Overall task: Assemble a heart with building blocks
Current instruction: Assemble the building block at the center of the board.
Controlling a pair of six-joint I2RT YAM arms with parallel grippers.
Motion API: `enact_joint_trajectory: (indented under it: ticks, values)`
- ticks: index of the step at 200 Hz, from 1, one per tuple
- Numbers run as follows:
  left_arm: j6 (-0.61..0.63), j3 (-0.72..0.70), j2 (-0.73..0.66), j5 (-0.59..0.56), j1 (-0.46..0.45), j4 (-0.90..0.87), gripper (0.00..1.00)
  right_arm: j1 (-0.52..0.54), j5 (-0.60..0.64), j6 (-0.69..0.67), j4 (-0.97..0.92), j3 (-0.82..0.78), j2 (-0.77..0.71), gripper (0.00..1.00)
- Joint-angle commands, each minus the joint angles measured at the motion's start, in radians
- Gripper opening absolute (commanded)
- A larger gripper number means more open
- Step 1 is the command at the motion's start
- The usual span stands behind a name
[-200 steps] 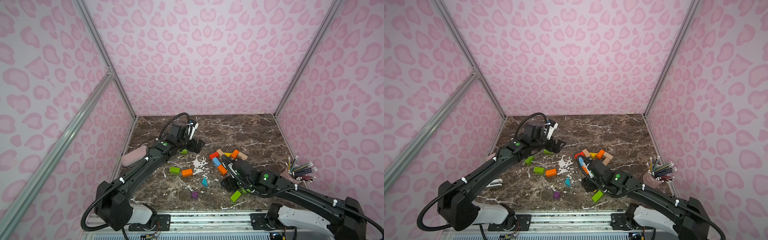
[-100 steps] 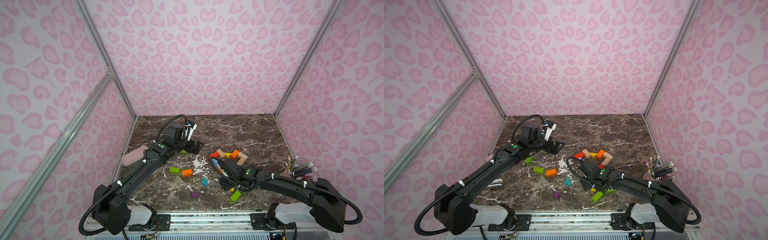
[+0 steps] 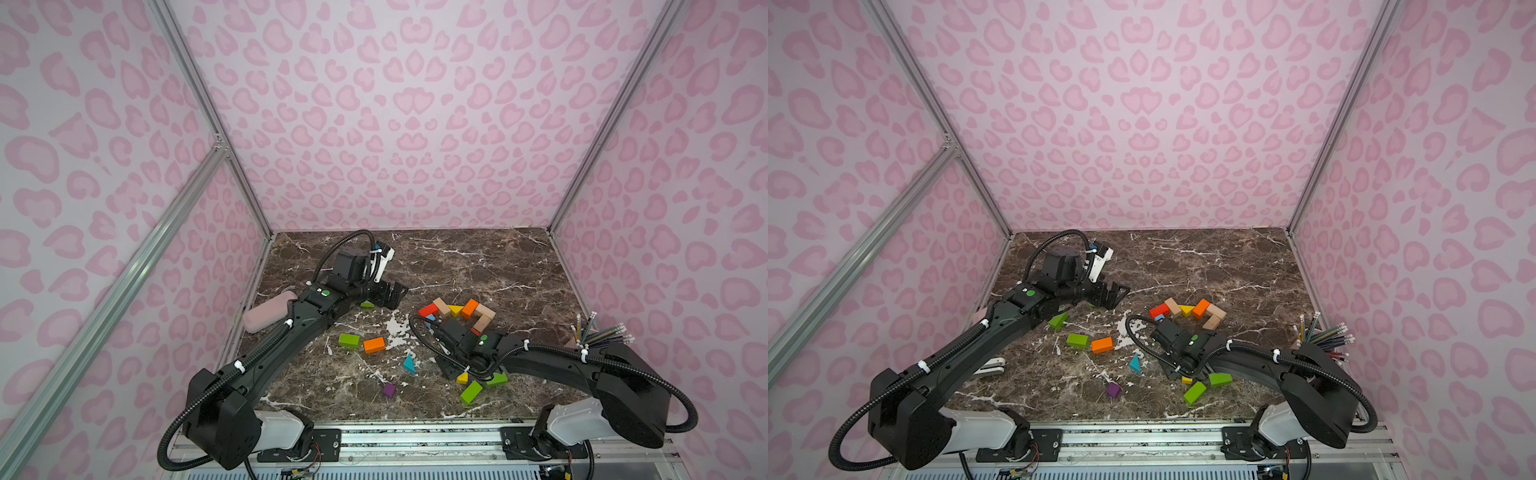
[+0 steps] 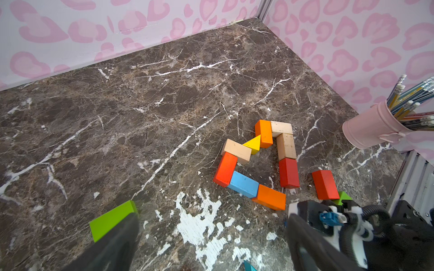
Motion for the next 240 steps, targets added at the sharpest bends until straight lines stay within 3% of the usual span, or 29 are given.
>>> enact_joint_trajectory:
  ticks: [1,156,240]
  values:
    - [0.017,-0.003,-0.003,0.010,0.002,0.055,1.00,0.000,0.017,0.011,0.006,0.008,0.005,0.53]
    - [0.015,-0.008,-0.009,0.013,0.002,0.055,1.00,0.001,0.069,0.045,-0.026,0.019,0.019,0.36]
    - [0.015,-0.010,-0.012,0.014,0.002,0.055,1.00,-0.009,0.117,0.013,-0.075,0.085,0.070,0.32]
